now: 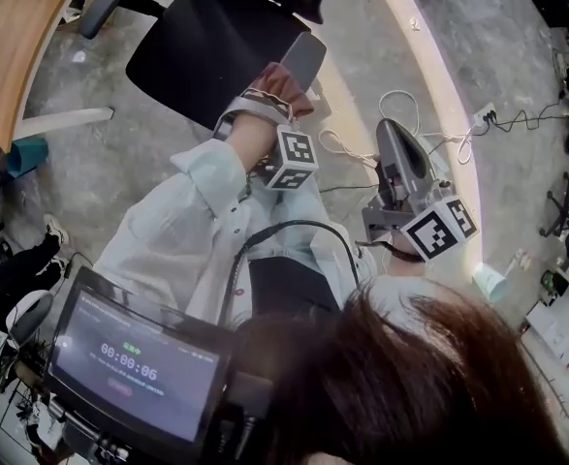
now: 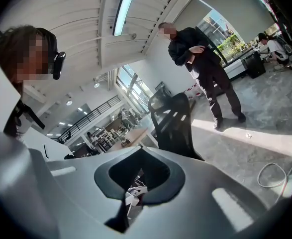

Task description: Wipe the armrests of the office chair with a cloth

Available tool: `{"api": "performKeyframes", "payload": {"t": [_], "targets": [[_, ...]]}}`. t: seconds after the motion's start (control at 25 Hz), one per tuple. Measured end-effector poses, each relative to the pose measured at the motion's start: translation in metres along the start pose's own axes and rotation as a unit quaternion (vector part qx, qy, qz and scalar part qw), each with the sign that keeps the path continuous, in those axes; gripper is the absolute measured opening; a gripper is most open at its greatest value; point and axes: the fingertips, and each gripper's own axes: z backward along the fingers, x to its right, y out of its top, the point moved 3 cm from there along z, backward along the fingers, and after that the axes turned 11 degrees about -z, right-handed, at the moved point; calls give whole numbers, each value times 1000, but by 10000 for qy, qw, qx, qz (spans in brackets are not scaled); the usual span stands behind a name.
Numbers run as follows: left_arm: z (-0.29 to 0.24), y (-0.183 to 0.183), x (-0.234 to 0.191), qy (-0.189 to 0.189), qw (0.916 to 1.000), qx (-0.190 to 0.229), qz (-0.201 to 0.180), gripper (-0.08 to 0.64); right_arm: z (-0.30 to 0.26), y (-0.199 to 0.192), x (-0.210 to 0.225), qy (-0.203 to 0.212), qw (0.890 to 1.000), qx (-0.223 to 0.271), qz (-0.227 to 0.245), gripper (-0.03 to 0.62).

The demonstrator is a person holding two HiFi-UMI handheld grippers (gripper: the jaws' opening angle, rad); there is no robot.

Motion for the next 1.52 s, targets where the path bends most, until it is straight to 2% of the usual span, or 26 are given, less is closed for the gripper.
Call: {"api": "performKeyframes", "payload": {"t": [0.16,0.32,0.4,0.44,0.48,0.52,0.56,0.6,0.64,0.72,0.8,0.84,0.96,1.08,1.12,1.16,1.2,1.28,1.4,1.52], "targets": [[4,10,22,-354,9986,271,268,46,-3,-3,-7,144,9999,-39,-8,0],[3,17,44,-808,9884,844,975,46,-8,-9,-19,307,9995,-97,7,0],[8,16,43,-738,9789,1169,1507,46,-10,-5,-24,390,9992,-119,30,0],[16,14,39,-628,9708,1369,1869,46,-10,-1,-28,440,9989,-135,56,0],[27,10,33,-474,9586,1600,2306,46,-11,3,-33,495,9986,-160,104,0],[40,3,26,-284,9412,1857,2809,46,-12,8,-39,554,9981,-198,187,0],[55,-5,19,-65,9177,2132,3350,46,-14,12,-45,613,9973,-246,314,0],[70,-17,12,173,8888,2415,3891,47,-18,15,-53,674,9961,-299,486,0],[86,-30,9,427,8554,2703,4397,46,-23,16,-62,744,9942,-351,693,0],[117,-61,10,955,7791,3282,5255,46,-36,14,-87,928,9878,-433,1173,0],[150,-93,22,1508,6987,3758,5898,46,-49,8,-115,1135,9776,-496,1702,0],[167,-109,30,1804,6630,3899,6131,46,-55,6,-130,1243,9714,-526,1952,0],[220,-155,59,2665,5701,3958,6687,46,-74,2,-172,1660,9519,-604,2505,0],[270,-195,88,3378,4704,3854,7184,46,-90,4,-204,2118,9352,-707,2748,0],[284,-204,98,3585,4429,3768,7303,46,-94,5,-210,2268,9300,-760,2791,0],[295,-212,108,3775,4207,3654,7395,46,-98,3,-216,2414,9247,-816,2829,0],[305,-219,121,3945,4036,3520,7468,46,-102,0,-222,2546,9198,-868,2856,0],[316,-232,151,4207,3808,3196,7588,46,-109,-16,-236,2759,9129,-974,2845,0],[321,-256,196,4428,3621,2738,7732,46,-126,-46,-261,2972,9059,-1123,2800,0],[324,-284,236,4579,3470,2567,7772,46,-146,-79,-291,3118,8974,-1228,2871,0]]}}
